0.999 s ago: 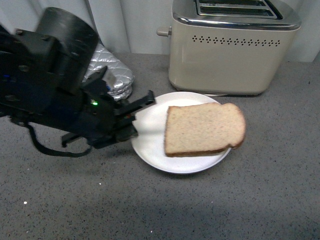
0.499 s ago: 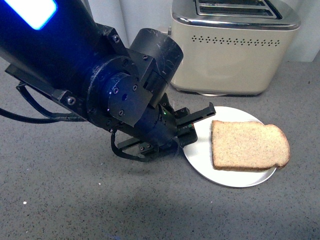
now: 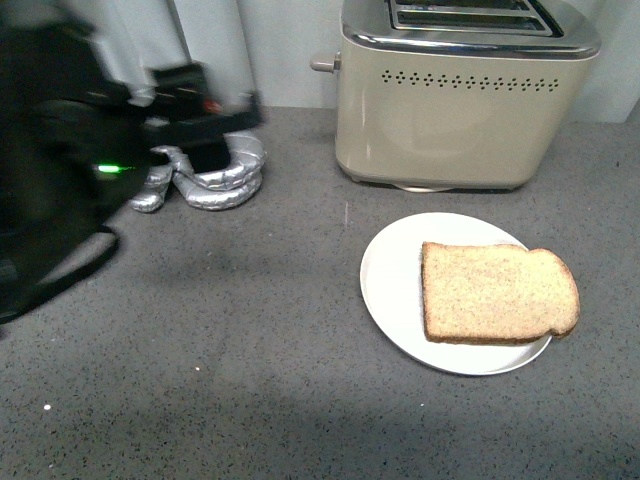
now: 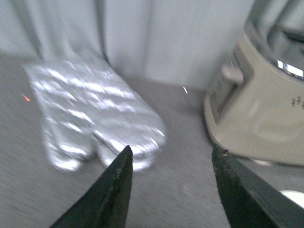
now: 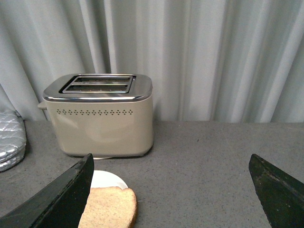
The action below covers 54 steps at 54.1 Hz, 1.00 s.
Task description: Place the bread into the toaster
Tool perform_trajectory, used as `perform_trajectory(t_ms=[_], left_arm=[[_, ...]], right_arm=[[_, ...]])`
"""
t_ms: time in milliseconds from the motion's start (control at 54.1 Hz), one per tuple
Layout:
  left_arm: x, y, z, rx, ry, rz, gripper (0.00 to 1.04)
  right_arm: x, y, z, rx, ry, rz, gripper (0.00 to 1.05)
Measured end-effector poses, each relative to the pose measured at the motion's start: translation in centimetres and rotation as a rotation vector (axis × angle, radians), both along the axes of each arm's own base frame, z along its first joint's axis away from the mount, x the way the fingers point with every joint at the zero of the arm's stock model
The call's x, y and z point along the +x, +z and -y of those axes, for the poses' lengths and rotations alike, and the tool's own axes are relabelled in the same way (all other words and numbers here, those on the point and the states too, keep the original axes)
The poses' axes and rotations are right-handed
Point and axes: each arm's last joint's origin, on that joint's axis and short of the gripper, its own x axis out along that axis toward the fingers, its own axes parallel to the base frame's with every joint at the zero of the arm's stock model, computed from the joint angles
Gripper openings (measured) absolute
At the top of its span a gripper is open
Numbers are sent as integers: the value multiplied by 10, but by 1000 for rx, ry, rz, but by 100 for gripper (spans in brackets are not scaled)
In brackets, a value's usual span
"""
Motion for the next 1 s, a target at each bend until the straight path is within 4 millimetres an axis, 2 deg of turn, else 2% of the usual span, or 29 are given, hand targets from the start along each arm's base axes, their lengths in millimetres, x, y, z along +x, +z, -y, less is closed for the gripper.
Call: perform_trajectory(t_ms=[74,129,259,351,610,999], left_arm=[[-21,18,-25,64,30,130,38],[-32,27,-36,101,33,170,29],[-60,27,-58,171,9,147,3],[-77,31,-73,186,13,147,4],[-105,44,-92,196,17,138,4],[-134,48,-112,195,17,153,4]], right_arm=[[0,0,0,0,-2,-1,95],[0,0,0,0,-2,-1,95],[0,0,0,0,1,-1,95],[0,0,0,0,-1,-1,95],[0,0,0,0,1,-1,95],[0,0,0,0,0,-1,95]])
